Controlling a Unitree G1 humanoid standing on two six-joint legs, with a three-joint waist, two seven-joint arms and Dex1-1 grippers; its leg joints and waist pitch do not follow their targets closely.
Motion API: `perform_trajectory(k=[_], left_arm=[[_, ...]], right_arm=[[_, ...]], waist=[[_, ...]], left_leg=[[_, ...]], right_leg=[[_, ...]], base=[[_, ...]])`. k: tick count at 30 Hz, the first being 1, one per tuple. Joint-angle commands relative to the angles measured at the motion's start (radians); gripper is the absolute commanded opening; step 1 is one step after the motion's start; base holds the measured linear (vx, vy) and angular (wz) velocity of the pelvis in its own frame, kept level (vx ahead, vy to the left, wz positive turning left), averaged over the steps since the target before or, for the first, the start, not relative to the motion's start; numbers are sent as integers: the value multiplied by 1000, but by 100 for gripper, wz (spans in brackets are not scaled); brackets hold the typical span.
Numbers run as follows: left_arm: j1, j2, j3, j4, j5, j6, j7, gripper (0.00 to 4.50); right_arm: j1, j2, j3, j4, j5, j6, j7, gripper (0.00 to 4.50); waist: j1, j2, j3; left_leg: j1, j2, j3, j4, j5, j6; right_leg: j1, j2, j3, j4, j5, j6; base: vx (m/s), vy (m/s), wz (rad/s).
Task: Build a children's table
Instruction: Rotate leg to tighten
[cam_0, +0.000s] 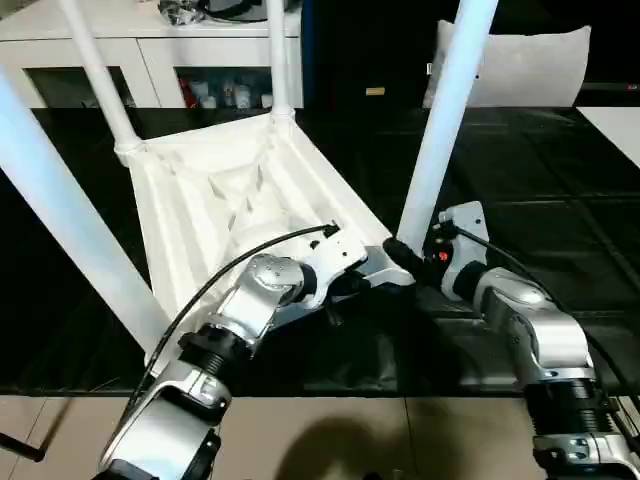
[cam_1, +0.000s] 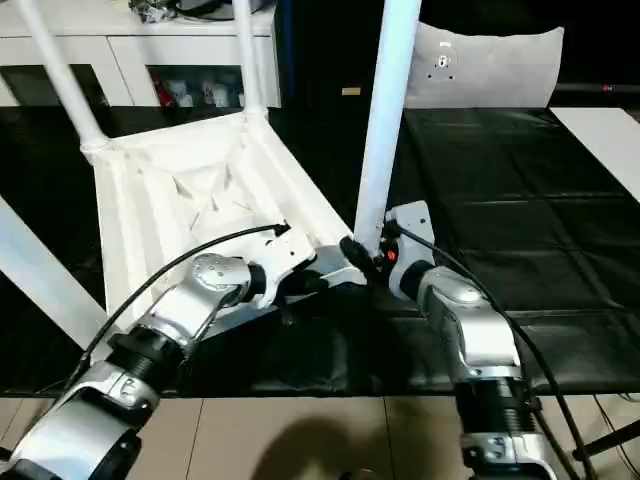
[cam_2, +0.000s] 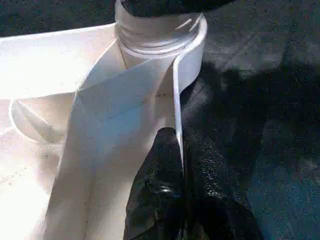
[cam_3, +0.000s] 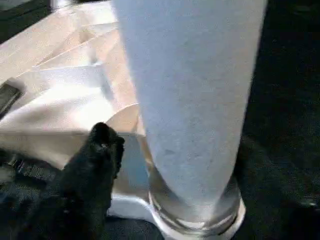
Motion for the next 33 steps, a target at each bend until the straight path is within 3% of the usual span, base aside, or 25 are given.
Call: perform_trajectory(k=[1,7,15,17,20,25,33], left_arm=[[12,21,-32,-20,8,-50,-61,0],[15,143,-84,-9,5,-174,-256,0],[16,227,-128,-15,-15,-305,-451,0],[16,237,-142,-17,-25,-346,-496,0],[17,238,-148,-20,-34,-364,-524,0],[22,234,-163,-46,-52,-381,-580,0],[17,228,-163,-33,-56,-395,-593,0]], right_arm=[[13,-23,28,-13,18,-16,80,375],[29,-166,50,-10,35,-77,307,434],[34,-271,124,3,46,-140,541,434],[33,-283,137,5,68,-136,605,434],[33,-292,149,3,85,-121,650,434],[31,-284,166,12,104,-126,690,382],[34,-275,182,-4,136,-82,733,314]], waist=[[9,-17,-63],[27,-17,-64],[47,-15,-67],[54,-22,-67],[67,-18,-67],[82,-19,-67],[84,-20,-69]], left_leg=[[-13,42,-14,-59,-107,124],[-8,49,-16,-61,-108,122],[-7,57,-14,-60,-84,127],[-7,58,-12,-61,-83,128],[-3,62,-12,-61,-81,127],[-3,63,-11,-62,-79,110],[-5,59,-11,-61,-67,107]], right_leg=[[73,-71,60,-87,-354,-91],[70,-73,64,-80,-333,-98],[70,-74,68,-66,-267,-133],[69,-76,69,-65,-273,-136],[67,-76,69,-64,-278,-137],[66,-79,71,-63,-287,-135],[69,-77,69,-63,-280,-124]], base=[[0,0,0],[0,0,0],[0,0,0],[0,0,0],[0,0,0],[0,0,0],[0,0,0]])
